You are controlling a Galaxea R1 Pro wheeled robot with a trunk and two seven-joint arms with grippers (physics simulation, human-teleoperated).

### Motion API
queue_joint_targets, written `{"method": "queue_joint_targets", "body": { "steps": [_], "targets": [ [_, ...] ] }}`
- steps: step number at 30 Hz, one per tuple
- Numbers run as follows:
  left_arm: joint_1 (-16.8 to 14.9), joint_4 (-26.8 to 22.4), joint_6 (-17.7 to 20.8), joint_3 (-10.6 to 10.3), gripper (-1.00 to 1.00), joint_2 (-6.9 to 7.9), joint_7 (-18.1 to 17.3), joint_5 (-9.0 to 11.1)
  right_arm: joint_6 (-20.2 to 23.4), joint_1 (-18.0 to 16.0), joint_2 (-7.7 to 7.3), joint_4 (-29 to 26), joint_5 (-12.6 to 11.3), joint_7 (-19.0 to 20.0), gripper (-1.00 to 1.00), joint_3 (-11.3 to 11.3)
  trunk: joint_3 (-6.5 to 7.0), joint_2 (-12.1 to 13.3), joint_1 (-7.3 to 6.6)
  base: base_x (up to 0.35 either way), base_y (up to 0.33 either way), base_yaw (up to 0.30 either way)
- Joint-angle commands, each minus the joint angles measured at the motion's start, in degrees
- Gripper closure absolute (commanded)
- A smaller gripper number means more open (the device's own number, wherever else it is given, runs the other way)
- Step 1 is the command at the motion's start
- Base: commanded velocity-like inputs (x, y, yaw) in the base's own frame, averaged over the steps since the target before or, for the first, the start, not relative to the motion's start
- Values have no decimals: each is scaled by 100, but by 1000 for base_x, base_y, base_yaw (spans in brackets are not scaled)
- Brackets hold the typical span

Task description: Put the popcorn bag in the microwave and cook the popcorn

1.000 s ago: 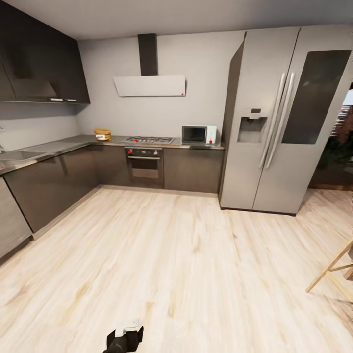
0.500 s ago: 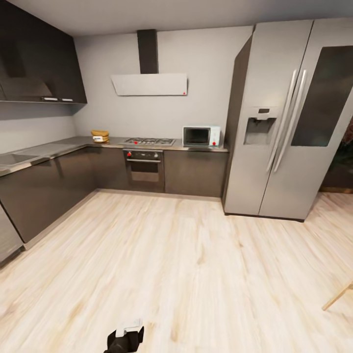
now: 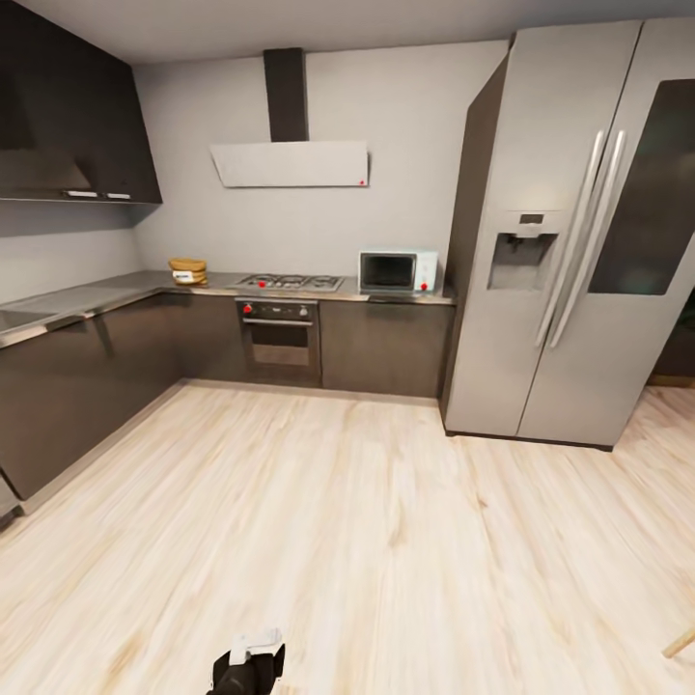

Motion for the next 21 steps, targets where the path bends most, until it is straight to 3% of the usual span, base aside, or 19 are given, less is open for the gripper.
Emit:
{"method": "queue_joint_targets", "body": {
  "steps": [1, 18, 20, 21],
  "targets": [
    [-2, 4, -18, 20, -100, -4, -3, 5, -23, -4, 1, 5, -8, -4, -100, -11, -6, -2, 3, 347, -129, 0],
    [17, 4, -18, 18, -100, -4, 34, 4, -36, -59, 7, -59, 15, 3, -100, 10, -6, -2, 3, 347, -146, 0],
    [26, 4, -18, 24, -100, 0, 48, 10, -46, -174, 19, -375, 11, 5, -100, 3, -6, -2, 3, 347, -146, 0],
    [40, 8, -18, 42, -100, 15, 57, 26, -48, -273, 60, -1225, 10, 21, -100, 6, -6, -2, 3, 347, -135, 0]
  ]
}}
